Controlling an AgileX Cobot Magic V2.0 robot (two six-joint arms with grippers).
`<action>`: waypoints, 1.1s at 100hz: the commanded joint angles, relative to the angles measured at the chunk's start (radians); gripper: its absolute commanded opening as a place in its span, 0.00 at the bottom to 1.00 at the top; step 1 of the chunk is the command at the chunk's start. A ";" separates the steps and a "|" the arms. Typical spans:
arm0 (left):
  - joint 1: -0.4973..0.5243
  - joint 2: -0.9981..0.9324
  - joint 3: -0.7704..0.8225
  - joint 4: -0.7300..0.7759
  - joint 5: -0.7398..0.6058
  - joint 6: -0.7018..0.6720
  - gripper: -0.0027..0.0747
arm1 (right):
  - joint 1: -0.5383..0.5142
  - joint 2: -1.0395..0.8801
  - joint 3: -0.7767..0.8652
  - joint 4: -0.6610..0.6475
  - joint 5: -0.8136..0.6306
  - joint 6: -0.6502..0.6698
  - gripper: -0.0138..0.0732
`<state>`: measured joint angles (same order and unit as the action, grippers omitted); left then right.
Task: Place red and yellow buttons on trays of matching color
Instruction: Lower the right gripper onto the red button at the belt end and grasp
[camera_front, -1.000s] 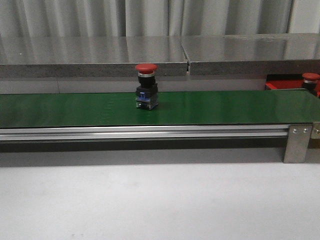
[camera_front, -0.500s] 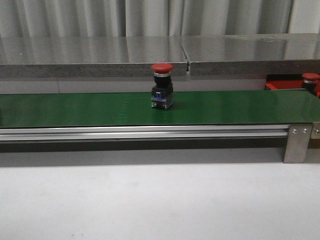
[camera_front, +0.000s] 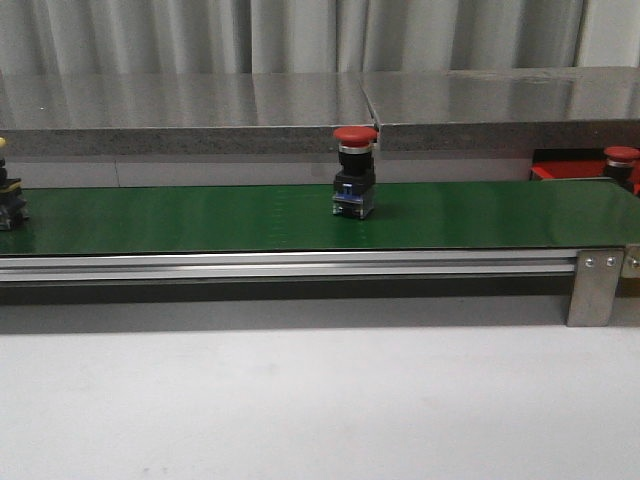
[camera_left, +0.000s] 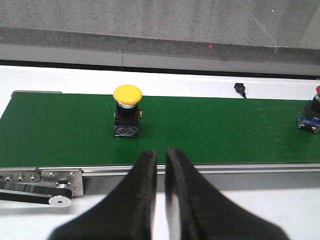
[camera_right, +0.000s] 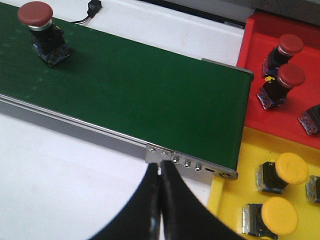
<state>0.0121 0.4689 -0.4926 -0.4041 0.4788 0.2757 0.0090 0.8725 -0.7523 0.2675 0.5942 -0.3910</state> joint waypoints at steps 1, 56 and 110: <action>-0.005 -0.022 -0.001 -0.039 -0.062 0.001 0.01 | 0.001 -0.015 -0.024 0.005 -0.061 -0.010 0.08; -0.005 -0.030 0.036 -0.039 -0.068 0.001 0.01 | 0.001 -0.015 -0.024 0.008 -0.053 -0.010 0.79; -0.005 -0.030 0.036 -0.039 -0.068 0.001 0.01 | 0.001 0.191 -0.151 0.025 -0.020 -0.010 0.84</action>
<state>0.0121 0.4346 -0.4314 -0.4187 0.4805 0.2757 0.0090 1.0134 -0.8341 0.2750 0.6023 -0.3910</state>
